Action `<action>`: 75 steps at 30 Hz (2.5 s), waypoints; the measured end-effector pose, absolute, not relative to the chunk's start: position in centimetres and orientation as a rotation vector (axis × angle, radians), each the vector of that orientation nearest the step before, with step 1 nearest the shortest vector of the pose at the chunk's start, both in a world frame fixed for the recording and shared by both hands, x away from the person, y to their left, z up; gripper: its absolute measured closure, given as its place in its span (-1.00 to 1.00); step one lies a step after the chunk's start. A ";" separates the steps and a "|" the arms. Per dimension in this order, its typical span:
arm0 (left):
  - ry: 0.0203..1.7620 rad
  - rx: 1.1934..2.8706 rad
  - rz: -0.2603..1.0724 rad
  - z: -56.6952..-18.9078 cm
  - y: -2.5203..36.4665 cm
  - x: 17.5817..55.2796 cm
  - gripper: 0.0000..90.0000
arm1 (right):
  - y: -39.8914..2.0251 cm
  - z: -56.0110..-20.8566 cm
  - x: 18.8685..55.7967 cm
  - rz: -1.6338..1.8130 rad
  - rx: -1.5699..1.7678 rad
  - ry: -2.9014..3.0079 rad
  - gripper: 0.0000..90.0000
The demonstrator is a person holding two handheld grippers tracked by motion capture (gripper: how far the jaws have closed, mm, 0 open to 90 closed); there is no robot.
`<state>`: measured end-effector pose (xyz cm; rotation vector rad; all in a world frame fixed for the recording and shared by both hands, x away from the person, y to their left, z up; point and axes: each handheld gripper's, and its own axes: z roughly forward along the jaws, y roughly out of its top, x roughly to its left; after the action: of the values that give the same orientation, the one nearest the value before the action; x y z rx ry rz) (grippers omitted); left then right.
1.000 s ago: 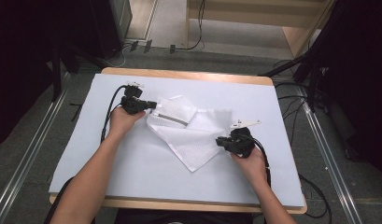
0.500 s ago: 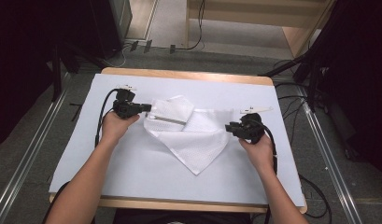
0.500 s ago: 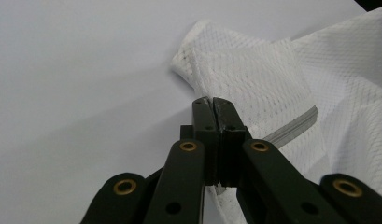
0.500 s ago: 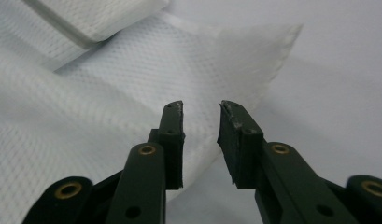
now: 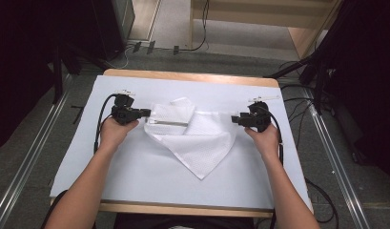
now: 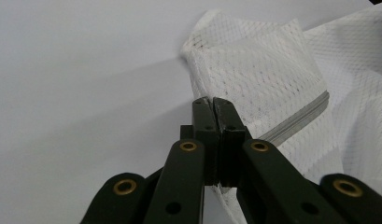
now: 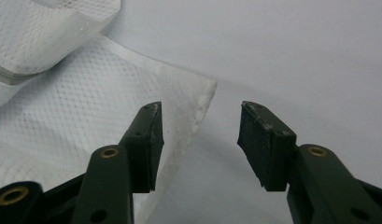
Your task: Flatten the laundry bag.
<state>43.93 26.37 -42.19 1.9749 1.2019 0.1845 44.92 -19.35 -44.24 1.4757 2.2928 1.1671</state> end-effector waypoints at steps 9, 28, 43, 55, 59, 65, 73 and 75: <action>1.229 1.961 0.195 -42.2 27.3 43.7 1.00 | -18.7 -44.4 44.7 1.155 1.473 2.314 1.00; 1.329 1.867 0.204 -42.4 30.9 42.5 1.00 | -23.0 -44.6 44.1 1.151 1.589 2.186 1.00; 1.351 1.884 0.177 -43.8 31.1 40.7 1.00 | -22.4 -45.5 45.6 1.146 1.582 2.177 1.00; 1.348 1.941 0.146 -44.4 30.9 37.5 0.98 | -21.4 -45.9 47.7 1.110 1.572 2.186 1.00; 1.336 1.956 0.149 -44.1 31.0 36.7 0.93 | -21.0 -45.9 48.2 1.092 1.560 2.210 0.87; 1.314 1.931 0.178 -42.7 31.5 36.7 0.65 | -21.2 -44.6 47.6 1.137 1.558 2.151 0.47; 1.293 1.963 0.215 -41.8 31.1 39.8 0.48 | -20.3 -42.6 44.4 1.207 1.478 2.184 0.45; 1.285 1.978 0.213 -41.8 30.8 40.7 0.46 | -19.8 -42.3 43.4 1.219 1.455 2.188 0.45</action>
<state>40.70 30.76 -41.79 1.9778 1.2847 0.2133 43.42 -19.85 -42.27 1.4550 2.1877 1.2190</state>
